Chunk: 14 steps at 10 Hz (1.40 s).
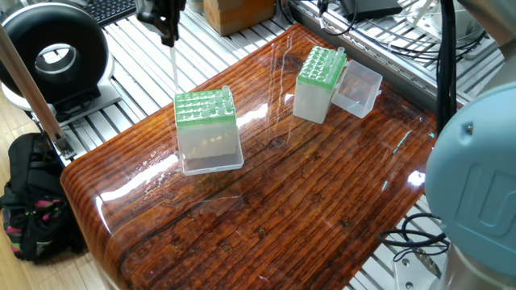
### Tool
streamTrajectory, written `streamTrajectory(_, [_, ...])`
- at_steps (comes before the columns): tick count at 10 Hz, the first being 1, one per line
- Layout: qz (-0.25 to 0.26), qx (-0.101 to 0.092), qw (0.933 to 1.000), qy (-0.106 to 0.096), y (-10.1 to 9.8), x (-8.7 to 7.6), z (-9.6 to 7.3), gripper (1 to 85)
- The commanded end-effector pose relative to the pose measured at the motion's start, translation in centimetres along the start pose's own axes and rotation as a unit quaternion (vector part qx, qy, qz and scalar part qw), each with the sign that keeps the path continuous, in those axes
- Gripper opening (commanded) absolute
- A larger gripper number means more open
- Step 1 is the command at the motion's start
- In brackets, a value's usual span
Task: Transfer all large pipette tips from one holder to another
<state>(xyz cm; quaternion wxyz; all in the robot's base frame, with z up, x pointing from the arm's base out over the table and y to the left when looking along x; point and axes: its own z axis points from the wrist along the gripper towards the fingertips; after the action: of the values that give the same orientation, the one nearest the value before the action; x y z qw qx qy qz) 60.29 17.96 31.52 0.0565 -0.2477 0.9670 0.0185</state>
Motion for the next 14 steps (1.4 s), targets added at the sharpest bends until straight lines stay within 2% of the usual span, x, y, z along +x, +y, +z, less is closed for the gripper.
streamTrajectory(1, [0.012,-0.021,0.9996,0.013,1.8,2.1,-1.4,3.0])
streamTrajectory(3, [-0.001,-0.008,0.9992,0.04,1.6,5.0,-2.5,1.7])
streamTrajectory(4, [-0.012,-0.005,0.9989,0.045,1.1,5.8,-2.4,1.3])
streamTrajectory(8, [-0.045,-0.001,0.998,0.044,0.8,5.7,-2.4,1.7])
streamTrajectory(9, [-0.034,-0.004,0.9984,0.046,1.0,5.8,-2.5,2.3])
streamTrajectory(10, [-0.01,-0.015,0.999,0.041,1.6,5.6,-2.4,2.3])
streamTrajectory(13, [0.055,-0.034,0.9977,0.017,2.7,4.2,-2.4,1.7])
streamTrajectory(14, [0.056,-0.024,0.9978,0.025,2.0,5.0,-2.5,1.0])
